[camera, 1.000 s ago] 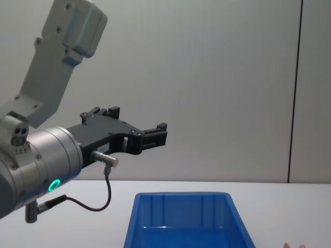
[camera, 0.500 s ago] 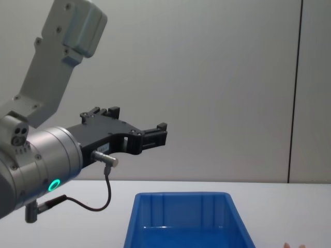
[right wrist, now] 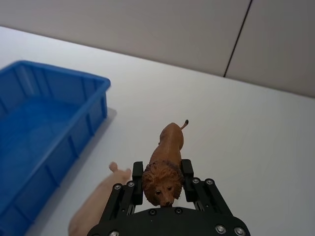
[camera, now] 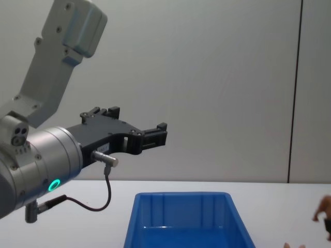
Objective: Pick up the two dolls from the table and place them into the box.
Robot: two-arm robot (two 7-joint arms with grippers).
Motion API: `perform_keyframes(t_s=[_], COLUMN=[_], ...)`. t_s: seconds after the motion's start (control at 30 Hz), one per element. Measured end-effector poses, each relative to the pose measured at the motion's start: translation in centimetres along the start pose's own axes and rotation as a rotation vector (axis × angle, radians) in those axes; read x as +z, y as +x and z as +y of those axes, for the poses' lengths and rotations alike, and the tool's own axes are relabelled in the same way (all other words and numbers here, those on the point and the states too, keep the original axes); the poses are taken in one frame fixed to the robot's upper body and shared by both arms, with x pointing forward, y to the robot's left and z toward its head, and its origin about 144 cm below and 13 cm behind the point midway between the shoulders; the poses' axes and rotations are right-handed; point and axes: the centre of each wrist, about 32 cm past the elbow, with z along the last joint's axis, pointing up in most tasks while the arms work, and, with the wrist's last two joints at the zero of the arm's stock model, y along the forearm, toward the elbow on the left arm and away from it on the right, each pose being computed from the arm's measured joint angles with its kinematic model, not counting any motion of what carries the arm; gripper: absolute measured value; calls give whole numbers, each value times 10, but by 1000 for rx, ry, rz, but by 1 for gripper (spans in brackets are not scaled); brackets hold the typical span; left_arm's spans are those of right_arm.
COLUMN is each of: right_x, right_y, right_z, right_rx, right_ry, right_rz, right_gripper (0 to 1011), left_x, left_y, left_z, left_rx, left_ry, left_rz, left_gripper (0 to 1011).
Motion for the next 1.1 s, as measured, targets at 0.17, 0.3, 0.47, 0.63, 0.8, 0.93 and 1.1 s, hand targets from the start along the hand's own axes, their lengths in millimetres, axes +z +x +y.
perform_keyframes(t_s=[0.17, 0.3, 0.47, 0.63, 0.8, 0.93, 1.1], right_x=[12, 21, 34, 43, 49, 52, 54], right_y=[-3, -7, -15, -26, -41, -55, -65], right_z=[5, 10, 19, 29, 40, 50, 57], right_rx=[38, 76, 146, 219, 287, 343, 377], right_ry=[41, 67, 87, 88, 72, 52, 38], right_rz=[-14, -24, -40, -53, -59, -60, -58], right_gripper=[436, 436, 436, 436, 436, 436, 493], left_x=[0, 0, 0, 0, 0, 0, 0], left_y=[0, 0, 0, 0, 0, 0, 0], left_z=[0, 0, 0, 0, 0, 0, 0], left_rx=[0, 0, 0, 0, 0, 0, 0], left_ry=[0, 0, 0, 0, 0, 0, 0], left_rz=[0, 0, 0, 0, 0, 0, 0], left_gripper=[1002, 1002, 1002, 1001, 1001, 1001, 1001])
